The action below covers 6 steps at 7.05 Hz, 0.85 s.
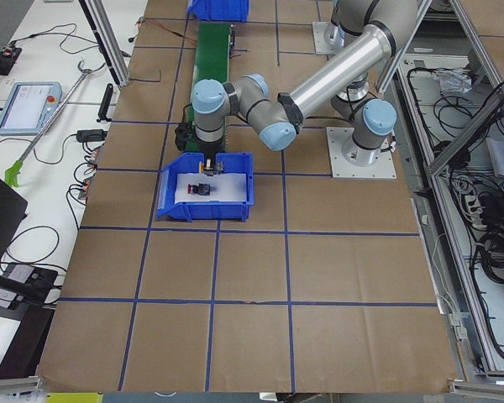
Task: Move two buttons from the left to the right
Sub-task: 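Lift the yellow button and carry it onto the green conveyor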
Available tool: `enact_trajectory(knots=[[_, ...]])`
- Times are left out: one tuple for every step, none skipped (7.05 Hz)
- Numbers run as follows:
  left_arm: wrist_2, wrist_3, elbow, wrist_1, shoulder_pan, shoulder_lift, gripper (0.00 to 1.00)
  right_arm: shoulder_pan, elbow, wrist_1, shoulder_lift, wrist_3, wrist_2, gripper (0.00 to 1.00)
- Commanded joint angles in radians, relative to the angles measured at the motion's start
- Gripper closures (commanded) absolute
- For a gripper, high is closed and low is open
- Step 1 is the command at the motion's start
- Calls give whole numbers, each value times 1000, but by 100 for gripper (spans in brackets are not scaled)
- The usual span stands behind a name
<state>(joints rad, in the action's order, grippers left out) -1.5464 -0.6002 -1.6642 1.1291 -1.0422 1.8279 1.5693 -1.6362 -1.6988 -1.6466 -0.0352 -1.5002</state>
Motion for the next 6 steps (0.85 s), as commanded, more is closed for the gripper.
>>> enact_trajectory(knots=[[-11,121,53,12,-153,8,77,0,2,2,-7,0,0,0],[-8,208,50,9,-215,17,77,0,2,2,-9,0,0,0],[8,289,46,5,-260,33,77,1,6,1,-1,0,1,0],[3,368,29,-8,-304,53,77,1,19,1,2,0,1,0],[0,396,12,-38,-346,83,78,1,32,1,23,0,1,0],[-3,399,-8,-82,-366,108,78,3,59,1,48,1,1,0]])
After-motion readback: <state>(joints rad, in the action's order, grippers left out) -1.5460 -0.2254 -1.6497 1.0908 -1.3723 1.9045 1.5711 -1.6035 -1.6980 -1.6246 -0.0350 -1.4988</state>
